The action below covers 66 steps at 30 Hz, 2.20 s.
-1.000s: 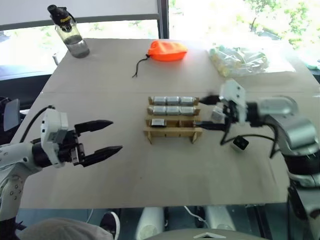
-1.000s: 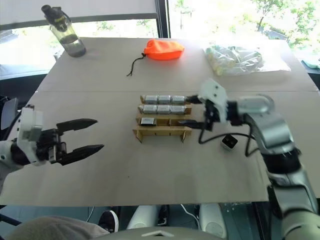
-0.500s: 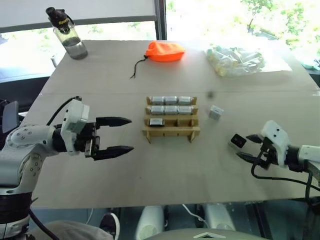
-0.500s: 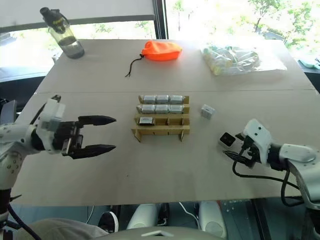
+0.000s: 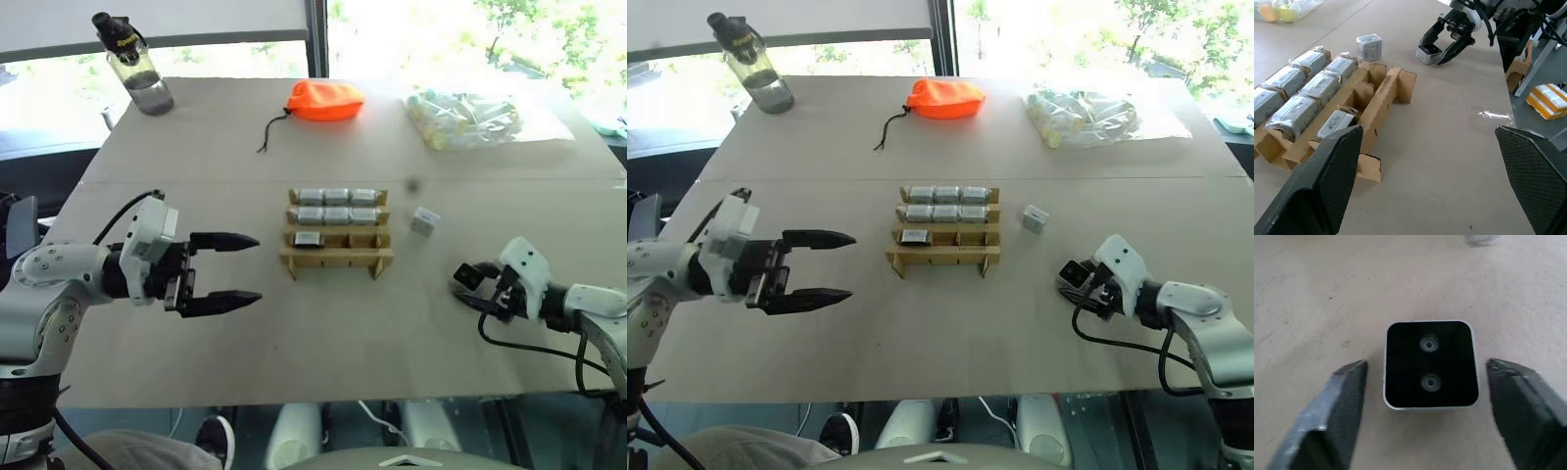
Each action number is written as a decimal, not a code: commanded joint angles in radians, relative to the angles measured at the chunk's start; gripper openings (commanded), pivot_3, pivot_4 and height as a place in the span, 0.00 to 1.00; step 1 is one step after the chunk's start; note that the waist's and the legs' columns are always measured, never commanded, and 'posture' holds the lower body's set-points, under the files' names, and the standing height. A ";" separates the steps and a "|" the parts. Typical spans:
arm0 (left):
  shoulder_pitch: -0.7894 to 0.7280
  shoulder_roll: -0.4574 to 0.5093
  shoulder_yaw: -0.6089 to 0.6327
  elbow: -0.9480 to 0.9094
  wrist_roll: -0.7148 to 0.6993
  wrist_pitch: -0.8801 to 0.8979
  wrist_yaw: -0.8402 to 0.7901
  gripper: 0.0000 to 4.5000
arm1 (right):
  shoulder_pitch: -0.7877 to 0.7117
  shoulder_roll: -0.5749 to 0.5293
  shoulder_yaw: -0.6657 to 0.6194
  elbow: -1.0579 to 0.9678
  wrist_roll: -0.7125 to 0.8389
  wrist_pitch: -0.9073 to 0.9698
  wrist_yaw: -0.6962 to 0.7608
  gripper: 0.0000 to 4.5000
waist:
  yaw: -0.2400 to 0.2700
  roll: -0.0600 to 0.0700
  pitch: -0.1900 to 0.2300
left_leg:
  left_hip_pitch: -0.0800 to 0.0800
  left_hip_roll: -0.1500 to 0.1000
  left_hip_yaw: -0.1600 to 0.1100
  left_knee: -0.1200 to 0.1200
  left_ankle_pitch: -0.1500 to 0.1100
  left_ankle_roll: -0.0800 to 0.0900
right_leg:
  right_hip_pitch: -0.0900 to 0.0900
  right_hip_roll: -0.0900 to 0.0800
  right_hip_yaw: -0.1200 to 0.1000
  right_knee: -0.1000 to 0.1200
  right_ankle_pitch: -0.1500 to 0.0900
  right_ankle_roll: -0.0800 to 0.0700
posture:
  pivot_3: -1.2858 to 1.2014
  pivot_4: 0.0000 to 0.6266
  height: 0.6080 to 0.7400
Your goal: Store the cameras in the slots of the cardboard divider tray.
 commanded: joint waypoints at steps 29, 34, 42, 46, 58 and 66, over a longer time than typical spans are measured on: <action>-0.403 -0.216 -0.332 -0.035 -0.013 0.385 0.440 1.00 | -0.427 0.186 0.515 0.111 -0.811 -1.052 -0.373 0.42 | -0.003 -0.005 0.001 | 0.001 -0.001 0.002 0.003 0.001 -0.001 | 0.000 0.000 0.002 0.003 0.000 0.000 | 0.52 0.24 1.00; -0.454 -0.199 -0.384 0.009 0.014 0.409 0.379 1.00 | -0.461 0.173 0.535 0.155 -0.876 -1.163 -0.379 0.42 | -0.005 -0.005 0.001 | 0.002 -0.001 0.001 0.002 0.002 -0.004 | 0.000 0.001 0.001 0.005 0.000 0.000 | 0.52 0.24 1.00; -0.510 -0.185 -0.419 0.051 0.046 0.409 0.296 1.00 | -0.500 0.186 0.551 0.222 -0.902 -1.253 -0.370 0.42 | -0.005 -0.005 0.001 | 0.002 -0.001 0.001 0.003 0.003 -0.004 | 0.000 0.001 0.002 0.005 0.000 0.000 | 0.52 0.24 1.00; -0.503 -0.176 -0.431 0.037 0.054 0.419 0.271 0.91 | -0.505 0.193 0.540 0.232 -0.897 -1.254 -0.366 0.42 | -0.005 -0.005 0.001 | 0.002 -0.001 0.001 0.003 0.003 -0.004 | 0.000 0.001 0.002 0.005 0.000 0.000 | 0.52 0.24 1.00; -0.487 -0.175 -0.456 0.025 0.094 0.423 0.261 0.64 | -0.525 0.204 0.529 0.248 -0.904 -1.238 -0.361 0.42 | -0.004 -0.006 0.001 | 0.002 -0.001 0.001 0.003 0.003 -0.004 | 0.000 0.001 0.002 0.005 0.000 0.000 | 0.52 0.24 1.00; -0.490 -0.197 -0.449 0.042 0.109 0.405 0.252 0.64 | -0.518 0.201 0.529 0.240 -0.902 -1.234 -0.355 0.42 | -0.004 -0.006 0.001 | 0.002 -0.001 0.001 0.003 0.003 -0.004 | 0.000 0.001 0.002 0.005 0.000 0.000 | 0.52 0.24 1.00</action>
